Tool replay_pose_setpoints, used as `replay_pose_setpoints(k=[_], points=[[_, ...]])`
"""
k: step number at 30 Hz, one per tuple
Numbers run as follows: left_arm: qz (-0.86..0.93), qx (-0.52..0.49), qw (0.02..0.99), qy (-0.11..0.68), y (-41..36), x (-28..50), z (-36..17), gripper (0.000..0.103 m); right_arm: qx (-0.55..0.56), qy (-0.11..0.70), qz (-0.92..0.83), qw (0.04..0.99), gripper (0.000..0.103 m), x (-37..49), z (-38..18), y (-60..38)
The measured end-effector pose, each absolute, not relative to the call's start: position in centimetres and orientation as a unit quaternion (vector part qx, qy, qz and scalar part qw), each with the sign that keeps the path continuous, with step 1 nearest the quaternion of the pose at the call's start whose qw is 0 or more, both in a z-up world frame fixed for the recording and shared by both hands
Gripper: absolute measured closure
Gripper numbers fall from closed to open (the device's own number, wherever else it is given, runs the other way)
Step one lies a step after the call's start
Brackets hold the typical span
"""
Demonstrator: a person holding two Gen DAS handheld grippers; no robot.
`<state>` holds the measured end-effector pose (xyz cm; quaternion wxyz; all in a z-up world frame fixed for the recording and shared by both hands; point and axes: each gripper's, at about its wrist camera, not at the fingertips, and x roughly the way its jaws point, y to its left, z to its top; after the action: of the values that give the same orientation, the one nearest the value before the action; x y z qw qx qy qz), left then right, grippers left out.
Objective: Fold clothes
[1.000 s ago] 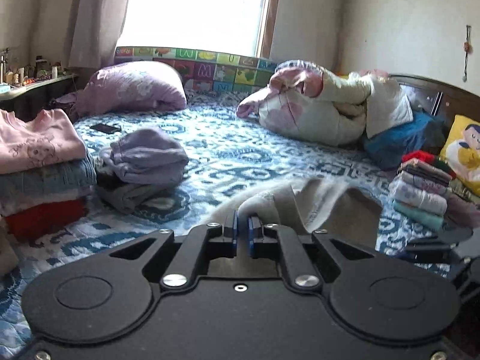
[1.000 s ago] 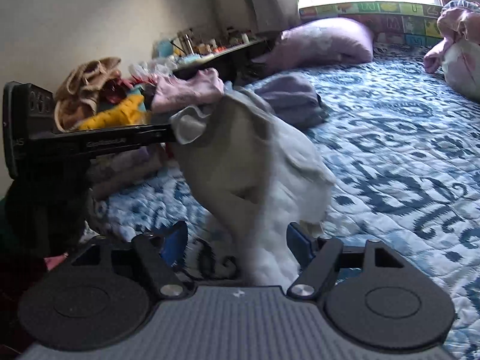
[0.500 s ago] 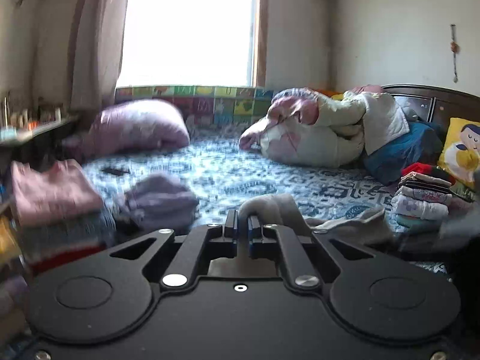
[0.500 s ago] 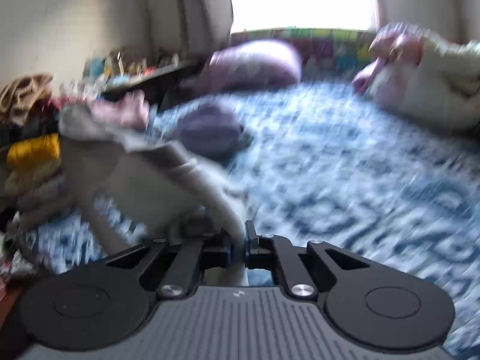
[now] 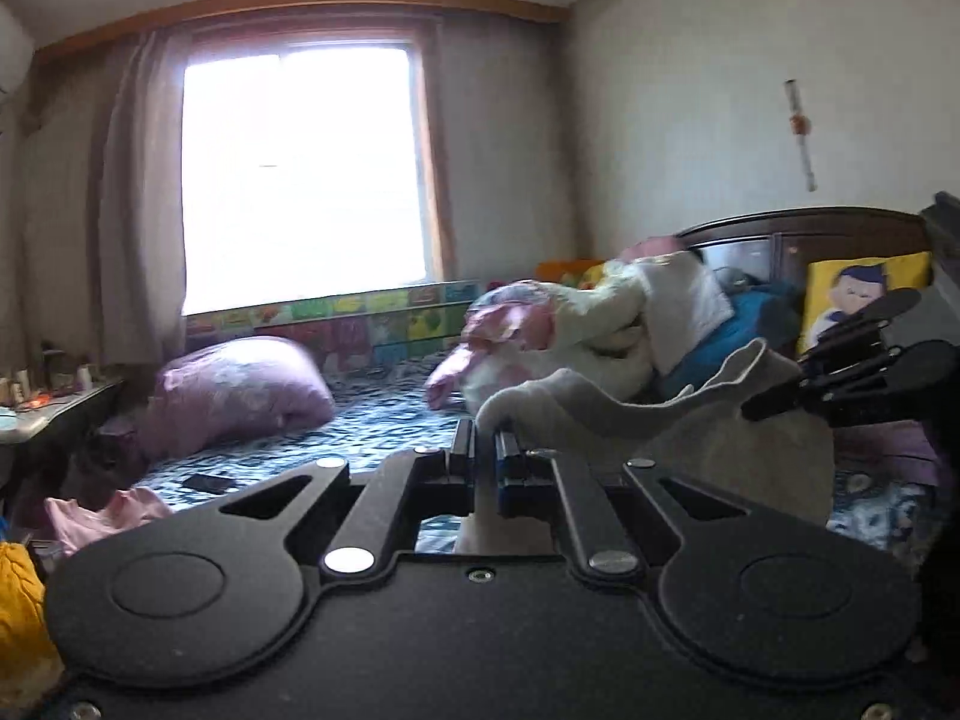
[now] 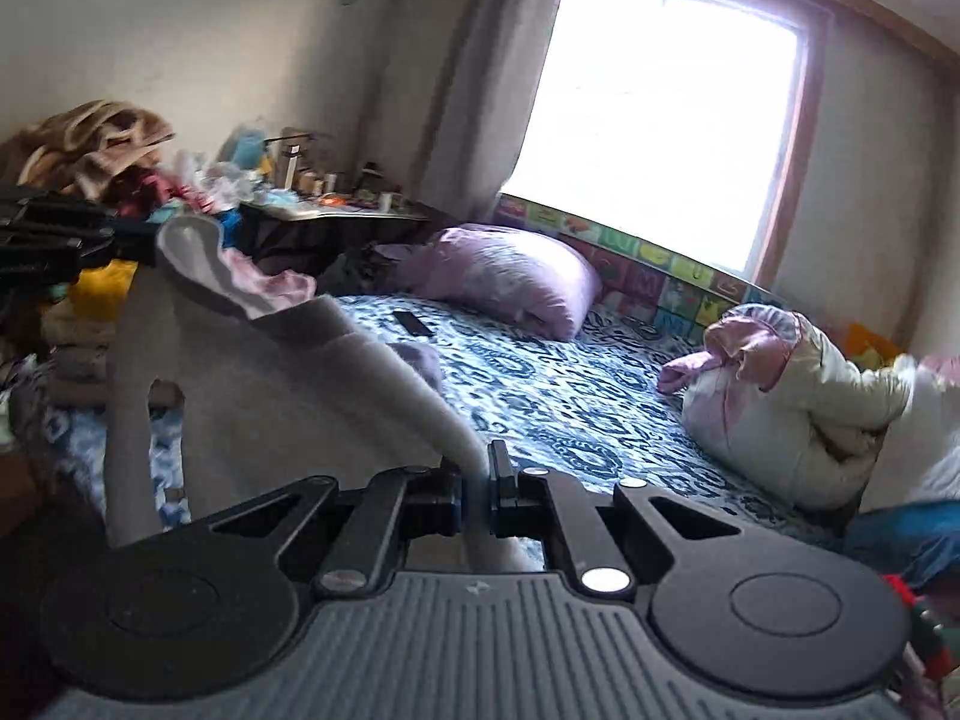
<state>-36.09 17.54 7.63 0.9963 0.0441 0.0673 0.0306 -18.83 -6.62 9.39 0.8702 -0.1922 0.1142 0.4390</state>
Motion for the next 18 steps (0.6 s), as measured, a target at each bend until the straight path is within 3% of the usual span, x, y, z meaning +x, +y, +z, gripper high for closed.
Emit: replay_pose_setpoints(k=[6,18], points=[[0.02,0.036,0.991,0.124,18.1,-33.3,4.1,0.098,-0.194,0.178,0.457,0.849,0.094,-18.6,7.5,-7.4],[0.044,0.015,0.963,0.266,24.6,-17.0,-6.2,0.098,-0.24,0.318,0.402,0.824,0.094,-5.2,-5.6,2.9]])
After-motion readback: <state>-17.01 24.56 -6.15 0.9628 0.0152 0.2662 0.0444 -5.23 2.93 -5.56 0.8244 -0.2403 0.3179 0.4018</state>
